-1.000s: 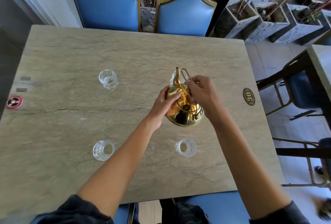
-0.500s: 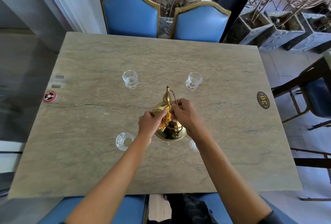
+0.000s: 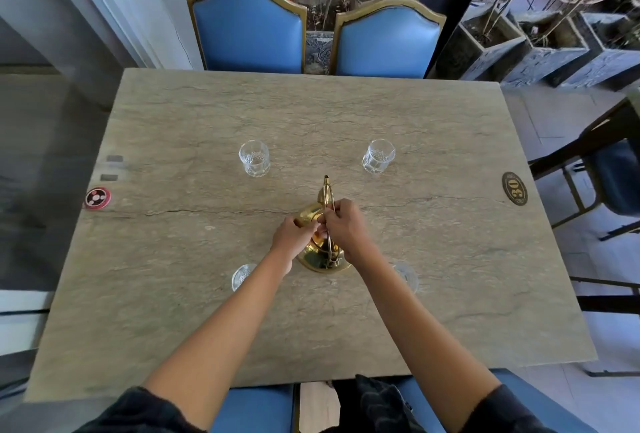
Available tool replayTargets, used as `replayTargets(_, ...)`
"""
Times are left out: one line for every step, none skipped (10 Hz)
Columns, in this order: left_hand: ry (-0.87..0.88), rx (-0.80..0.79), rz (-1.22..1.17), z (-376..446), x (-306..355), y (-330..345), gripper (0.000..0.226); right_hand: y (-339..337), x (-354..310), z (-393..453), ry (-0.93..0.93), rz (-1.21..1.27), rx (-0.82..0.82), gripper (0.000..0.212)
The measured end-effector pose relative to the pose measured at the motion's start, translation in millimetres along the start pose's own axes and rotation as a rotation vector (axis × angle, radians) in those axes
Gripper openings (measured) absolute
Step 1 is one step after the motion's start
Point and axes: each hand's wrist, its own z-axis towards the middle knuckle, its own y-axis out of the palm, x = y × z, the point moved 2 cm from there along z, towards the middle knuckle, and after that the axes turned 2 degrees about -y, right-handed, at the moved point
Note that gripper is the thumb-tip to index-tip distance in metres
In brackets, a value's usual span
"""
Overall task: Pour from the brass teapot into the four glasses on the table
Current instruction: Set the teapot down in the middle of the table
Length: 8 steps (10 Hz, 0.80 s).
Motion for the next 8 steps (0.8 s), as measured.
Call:
replayTargets(0.008,-0.001,0.004,12,4,0,0.044,4,-2,9,0.016,0.025,0.025,0.026)
replayTargets(0.03,-0.007,-0.016,23,8,0,0.035,6,-6,17,0.022,0.012,0.037,0.027)
replayTargets(0.038,-0.027,-0.031,32,11,0,0.013,9,-6,28,0.028,0.068,0.025,0.025)
replayTargets(0.023,-0.02,-0.046,32,16,0,0.016,10,-6,37,0.017,0.055,0.018,0.025)
replayTargets(0.021,-0.018,-0.048,35,18,1,0.013,11,-5,46,0.016,0.081,0.01,0.024)
replayTargets(0.028,-0.027,-0.061,36,21,1,0.006,8,-7,46,0.007,0.087,0.004,0.026)
replayTargets(0.03,-0.038,-0.08,38,20,2,0.021,6,-5,48,-0.035,0.014,-0.003,0.027)
replayTargets(0.045,-0.007,-0.057,35,17,4,0.039,3,-5,44,-0.039,-0.044,0.009,0.023)
